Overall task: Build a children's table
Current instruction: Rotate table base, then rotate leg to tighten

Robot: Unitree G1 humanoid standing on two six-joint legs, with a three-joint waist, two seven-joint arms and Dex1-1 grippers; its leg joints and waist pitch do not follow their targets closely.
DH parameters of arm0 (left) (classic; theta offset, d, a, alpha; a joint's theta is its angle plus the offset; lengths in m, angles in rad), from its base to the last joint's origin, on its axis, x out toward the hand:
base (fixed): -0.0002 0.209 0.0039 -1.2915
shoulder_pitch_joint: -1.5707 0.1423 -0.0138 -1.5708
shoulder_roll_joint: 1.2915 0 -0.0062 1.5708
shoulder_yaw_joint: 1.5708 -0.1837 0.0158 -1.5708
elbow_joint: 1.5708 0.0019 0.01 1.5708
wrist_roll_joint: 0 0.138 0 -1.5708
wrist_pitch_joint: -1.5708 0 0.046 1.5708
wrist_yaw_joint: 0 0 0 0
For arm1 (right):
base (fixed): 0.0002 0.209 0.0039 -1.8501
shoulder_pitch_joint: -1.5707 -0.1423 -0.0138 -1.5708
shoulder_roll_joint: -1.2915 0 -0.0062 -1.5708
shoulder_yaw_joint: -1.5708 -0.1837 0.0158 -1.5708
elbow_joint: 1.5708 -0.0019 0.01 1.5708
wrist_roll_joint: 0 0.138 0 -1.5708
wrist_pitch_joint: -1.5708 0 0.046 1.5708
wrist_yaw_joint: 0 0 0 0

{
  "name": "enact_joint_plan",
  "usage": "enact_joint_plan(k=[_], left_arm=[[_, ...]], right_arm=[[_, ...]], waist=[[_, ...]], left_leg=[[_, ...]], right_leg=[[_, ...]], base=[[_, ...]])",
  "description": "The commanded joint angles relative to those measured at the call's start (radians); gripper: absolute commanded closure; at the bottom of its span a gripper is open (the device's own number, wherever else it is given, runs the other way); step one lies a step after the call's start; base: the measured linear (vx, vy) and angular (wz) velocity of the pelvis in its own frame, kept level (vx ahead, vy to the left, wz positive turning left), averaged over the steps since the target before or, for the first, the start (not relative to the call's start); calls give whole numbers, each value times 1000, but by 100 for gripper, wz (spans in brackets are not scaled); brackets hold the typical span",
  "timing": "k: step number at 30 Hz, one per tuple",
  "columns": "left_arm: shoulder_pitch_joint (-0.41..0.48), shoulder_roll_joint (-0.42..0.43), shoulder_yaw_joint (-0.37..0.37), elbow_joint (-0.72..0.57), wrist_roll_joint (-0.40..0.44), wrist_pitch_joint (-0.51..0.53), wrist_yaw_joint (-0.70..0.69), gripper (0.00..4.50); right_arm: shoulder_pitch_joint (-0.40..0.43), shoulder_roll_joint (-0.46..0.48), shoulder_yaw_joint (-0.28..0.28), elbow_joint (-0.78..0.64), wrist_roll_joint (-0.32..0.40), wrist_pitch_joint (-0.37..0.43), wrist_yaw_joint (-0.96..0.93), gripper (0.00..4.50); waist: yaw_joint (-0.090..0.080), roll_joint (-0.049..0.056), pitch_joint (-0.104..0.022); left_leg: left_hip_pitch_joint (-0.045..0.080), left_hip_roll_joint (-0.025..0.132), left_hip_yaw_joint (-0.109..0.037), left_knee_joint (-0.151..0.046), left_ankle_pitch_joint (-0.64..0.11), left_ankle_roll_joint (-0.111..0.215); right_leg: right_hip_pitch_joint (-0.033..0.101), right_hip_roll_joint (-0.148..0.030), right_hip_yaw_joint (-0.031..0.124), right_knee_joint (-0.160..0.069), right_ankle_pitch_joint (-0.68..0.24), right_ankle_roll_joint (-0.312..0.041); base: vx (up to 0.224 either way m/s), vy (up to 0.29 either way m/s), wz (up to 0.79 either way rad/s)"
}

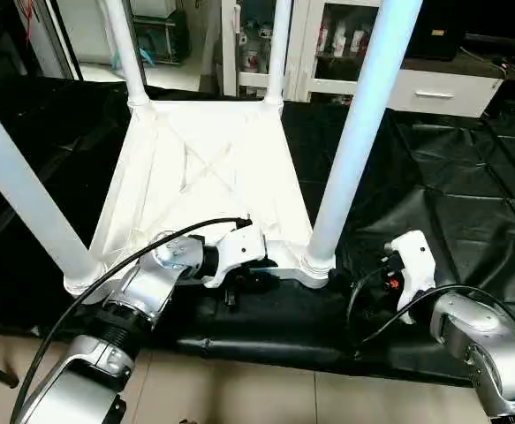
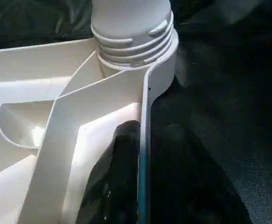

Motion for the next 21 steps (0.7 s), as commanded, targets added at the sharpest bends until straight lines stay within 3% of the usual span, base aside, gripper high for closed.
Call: enact_joint_plan(k=[1, 9, 21], left_arm=[[-6, 7, -14, 24, 9, 9, 6, 338], [-13, 44, -1, 28, -6, 57, -17, 338], [-38, 64, -30, 43, -14, 90, -92, 338]], right_arm=[[-13, -7, 7, -32, 14, 7, 18, 0], [3, -25, 11, -55, 38, 4, 81, 0], [14, -37, 16, -70, 43, 12, 109, 0]], waist=[[2, -16, -49], [5, -17, -50], [6, -13, -51]], left_leg=[[5, 71, -30, -68, -107, 67], [4, 71, -32, -69, -97, 67], [6, 70, -31, -67, -89, 62]], right_leg=[[47, -85, 50, -66, -76, -229], [47, -86, 50, -64, -77, -220], [47, -85, 50, -60, -44, -236]], base=[[0, 0, 0], [0, 0, 0], [0, 0, 0]])
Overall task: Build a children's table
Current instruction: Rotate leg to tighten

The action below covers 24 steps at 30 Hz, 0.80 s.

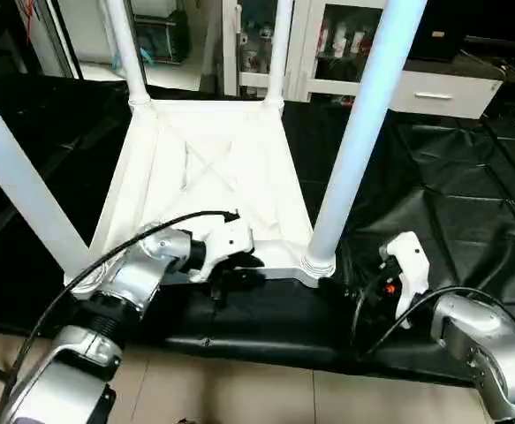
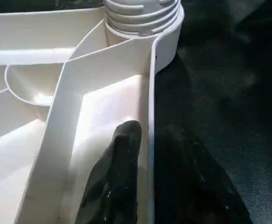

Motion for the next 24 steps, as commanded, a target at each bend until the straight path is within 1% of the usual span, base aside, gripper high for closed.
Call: enact_joint_plan(k=[1, 2, 5, 6, 7, 9, 10, 11, 12, 14, 17, 18, 19, 21, 22, 23, 24], left_arm=[[2, -6, -33, 28, 15, 20, -7, 338], [2, -12, -38, 32, 19, 18, -2, 338], [-3, -40, -46, 61, 29, 6, 25, 338], [-5, -44, -46, 67, 29, 6, 28, 338], [-7, -45, -46, 72, 29, 4, 27, 338], [-16, -47, -53, 92, 43, -14, 41, 338], [-21, -51, -49, 97, 39, -22, 46, 338], [-24, -54, -46, 100, 36, -27, 49, 338], [-28, -57, -42, 103, 33, -31, 56, 338], [-43, -64, -40, 117, 33, -41, 58, 338], [-49, -59, -54, 123, 43, -51, 39, 338], [-54, -61, -58, 132, 40, -51, 22, 338], [-58, -64, -59, 139, 39, -55, 20, 338], [-64, -68, -59, 146, 37, -54, 16, 338], [-81, -78, -54, 156, 26, -22, 0, 338], [-86, -80, -52, 159, 23, -14, -3, 338], [-96, -83, -47, 163, 16, -2, -8, 338]], right_arm=[[4, -13, -4, -27, 4, 9, 3, 0], [6, -13, -4, -29, 5, 10, 2, 0], [14, -14, -8, -38, 7, 12, 3, 0], [16, -14, -8, -39, 7, 12, 3, 0], [17, -14, -8, -41, 7, 13, 3, 0], [21, -15, -9, -46, 9, 14, 2, 0], [23, -14, -9, -47, 10, 14, 1, 0], [23, -14, -9, -48, 10, 14, 1, 0], [24, -13, -9, -48, 10, 14, 0, 0], [26, -12, -10, -49, 10, 14, -3, 0], [30, -10, -9, -51, 9, 12, -5, 0], [31, -7, -8, -52, 8, 12, -7, 0], [30, -5, -7, -52, 8, 12, -9, 0], [30, -4, -7, -52, 8, 12, -10, 0], [28, -2, -6, -55, 7, 13, -12, 0], [27, -2, -6, -55, 7, 13, -13, 0], [27, -3, -7, -56, 7, 13, -13, 0]], waist=[[4, -6, -53], [4, -4, -53], [6, -3, -53], [7, -4, -52], [10, 0, -52], [11, 0, -51], [13, 8, -50], [13, 4, -50], [14, 4, -50], [16, 9, -51], [19, 6, -52], [19, 9, -51], [19, 8, -52], [20, 8, -52], [19, 8, -52], [20, 11, -53], [20, 10, -53]], left_leg=[[5, 70, -32, -67, -86, 63], [6, 70, -31, -67, -86, 63], [7, 70, -31, -66, -100, 62], [8, 70, -31, -67, -103, 61], [9, 71, -31, -67, -110, 58], [10, 71, -32, -69, -125, 52], [12, 73, -33, -71, -139, 44], [15, 73, -32, -71, -154, 37], [15, 73, -32, -71, -157, 34], [14, 73, -32, -72, -155, 30], [11, 73, -34, -72, -144, 31], [12, 72, -33, -72, -150, 30], [11, 71, -34, -72, -149, 29], [11, 72, -35, -72, -147, 29], [11, 72, -34, -72, -146, 28], [13, 72, -34, -72, -142, 27], [11, 72, -34, -71, -138, 28]], right_leg=[[48, -85, 50, -60, -37, -240], [48, -85, 50, -61, -34, -242], [49, -85, 50, -64, -39, -245], [48, -85, 50, -65, -44, -244], [48, -85, 51, -65, -54, -241], [47, -84, 50, -68, -72, -235], [45, -85, 51, -70, -89, -233], [44, -85, 51, -73, -102, -232], [45, -85, 51, -72, -103, -233], [45, -84, 52, -72, -89, -232], [49, -85, 51, -68, -68, -230], [48, -85, 51, -71, -77, -227], [50, -86, 51, -70, -75, -228], [50, -87, 51, -70, -73, -229], [50, -87, 51, -69, -71, -230], [48, -86, 51, -68, -62, -233], [50, -86, 51, -68, -56, -235]], base=[[0, 0, 0], [0, 0, 0], [0, 0, 0], [0, 0, 0], [0, 0, 0], [0, 0, 0], [0, 0, 0], [0, 0, 0], [0, 0, 0], [0, 0, 0], [0, 0, 0], [0, 0, 0], [0, 0, 0], [0, 0, 0], [0, 0, 0], [0, 0, 0], [0, 0, 0]])
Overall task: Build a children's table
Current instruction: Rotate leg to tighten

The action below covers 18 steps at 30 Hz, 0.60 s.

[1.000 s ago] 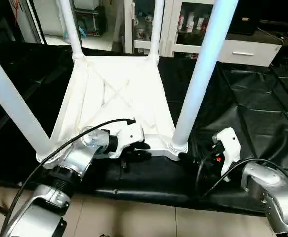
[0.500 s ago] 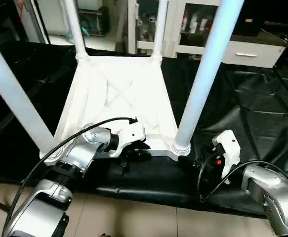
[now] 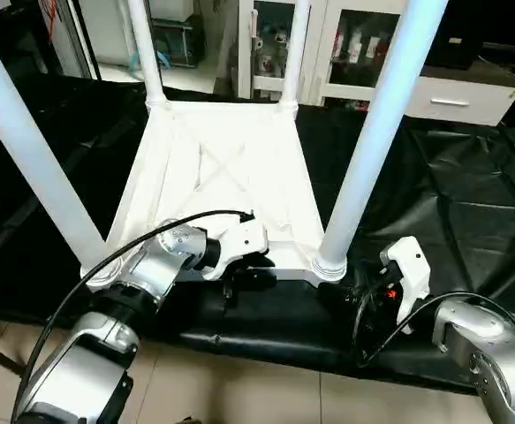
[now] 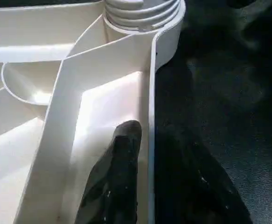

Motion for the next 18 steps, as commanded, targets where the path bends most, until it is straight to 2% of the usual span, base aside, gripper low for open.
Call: enact_joint_plan(k=[1, 2, 12, 18], left_arm=[[-15, -14, -14, 23, -12, 30, -14, 320], [-23, -14, -11, 20, -16, 31, -15, 303], [-48, 3, -19, -24, 8, 26, -19, 303], [-59, -3, -32, -15, 21, 44, 4, 303]], right_arm=[[-3, -2, -7, -24, 6, 10, -7, 0], [-1, -5, -9, -25, 7, 9, -6, 0], [4, -13, -17, -32, 10, 15, -5, 0], [-3, -13, -17, -26, 11, 15, -2, 0]], waist=[[-2, 1, -52], [-3, 0, -52], [-5, 2, -52], [-6, -3, -51]], left_leg=[[10, 72, -34, -74, -130, 32], [8, 72, -35, -74, -127, 35], [8, 73, -35, -74, -128, 42], [7, 73, -34, -73, -120, 46]], right_leg=[[44, -86, 49, -64, -44, -238], [44, -87, 49, -63, -33, -241], [46, -87, 49, -64, -38, -245], [46, -88, 49, -64, -39, -247]], base=[[0, 0, 0], [0, 0, 0], [0, 0, 0], [0, 0, 0]])
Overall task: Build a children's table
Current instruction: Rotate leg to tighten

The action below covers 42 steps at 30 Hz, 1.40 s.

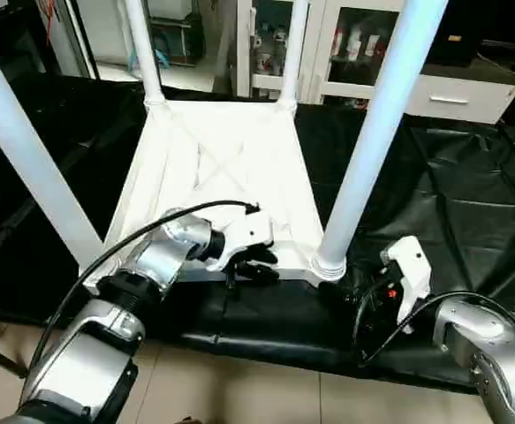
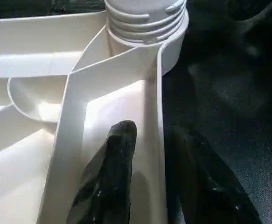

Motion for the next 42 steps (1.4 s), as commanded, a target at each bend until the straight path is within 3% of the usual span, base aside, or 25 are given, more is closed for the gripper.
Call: enact_joint_plan(k=[1, 9, 10, 14, 21, 29, 32, 36, 39, 40, 41, 42], left_arm=[[-22, -6, -12, 1, 14, 12, 10, 303], [-17, -24, -15, 61, 30, 10, 47, 303], [-16, -24, -16, 65, 30, 11, 50, 333], [-19, -32, -10, 83, 30, 11, 77, 361], [-22, -35, -24, 95, 32, 1, 46, 426], [11, -34, -77, 91, 57, -12, -10, 441], [34, -38, -68, 76, 31, -26, -38, 441], [99, 7, -77, -38, -13, -27, -135, 441], [144, 54, -102, -118, -26, -64, -202, 441], [161, 67, -107, -144, -33, -77, -217, 441], [161, 67, -107, -144, -33, -77, -217, 441], [171, 72, -110, -159, -36, -88, -221, 441]], right_arm=[[-6, -10, -15, -17, 10, 14, -2, 0], [-10, -8, -11, -15, 9, 14, -1, 0], [-10, -8, -12, -16, 10, 14, -1, 0], [-5, -9, -13, -21, 10, 16, -3, 0], [-4, -13, -17, -22, 11, 17, -1, 0], [1, -22, -30, -30, 12, 15, -2, 0], [-3, -26, -46, -34, 26, 6, 8, 0], [24, -96, -46, -52, 48, -9, 112, 0], [32, -147, -45, -63, 64, -13, 189, 0], [28, -163, -43, -58, 65, -16, 210, 0], [28, -163, -43, -58, 65, -16, 210, 0], [21, -171, -41, -50, 64, -18, 223, 0]], waist=[[-1, -5, -53], [-1, -2, -52], [0, -3, -51], [1, -3, -49], [-1, -3, -52], [-5, -2, -52], [-5, -5, -51], [-4, -7, -51], [-4, -14, -47], [-4, -25, -46], [-1, -20, -45], [-1, -26, -44]], left_leg=[[8, 72, -34, -72, -116, 48], [9, 72, -34, -73, -123, 48], [10, 73, -34, -73, -130, 47], [9, 72, -35, -76, -154, 36], [8, 72, -36, -74, -132, 43], [9, 73, -36, -75, -136, 42], [7, 73, -35, -74, -126, 54], [5, 77, -35, -73, -122, 69], [9, 77, -31, -76, -150, 72], [7, 78, -31, -77, -158, 70], [7, 80, -34, -78, -159, 67], [9, 80, -32, -79, -164, 67]], right_leg=[[47, -88, 49, -63, -36, -248], [46, -88, 50, -66, -47, -245], [45, -88, 50, -67, -55, -245], [45, -88, 50, -73, -104, -232], [47, -88, 50, -69, -67, -235], [46, -88, 50, -70, -73, -236], [48, -90, 50, -68, -55, -245], [51, -91, 51, -65, -54, -244], [40, -90, 51, -75, -149, -224], [41, -90, 51, -76, -171, -217], [42, -94, 51, -75, -184, -215], [39, -92, 50, -79, -203, -208]], base=[[0, 0, 0], [0, 0, 0], [0, 0, 0], [0, 0, 0], [0, 0, 0], [0, 0, 0], [0, 0, 0], [0, 0, 0], [0, 0, 0], [0, 0, 0], [0, 0, 0], [0, 0, 0]])
